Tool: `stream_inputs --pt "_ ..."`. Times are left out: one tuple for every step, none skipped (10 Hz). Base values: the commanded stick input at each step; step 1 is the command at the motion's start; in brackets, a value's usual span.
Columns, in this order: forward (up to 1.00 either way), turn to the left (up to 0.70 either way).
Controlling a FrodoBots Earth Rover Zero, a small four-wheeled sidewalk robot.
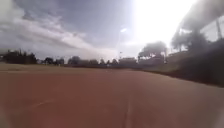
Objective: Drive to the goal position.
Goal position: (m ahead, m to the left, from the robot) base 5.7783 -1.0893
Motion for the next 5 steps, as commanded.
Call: stream_inputs --pt "0.7 -0.35" --pt "0.7 -0.35" --pt "0.7 -0.35" --pt "0.7 -0.35" --pt "0.7 -0.08"
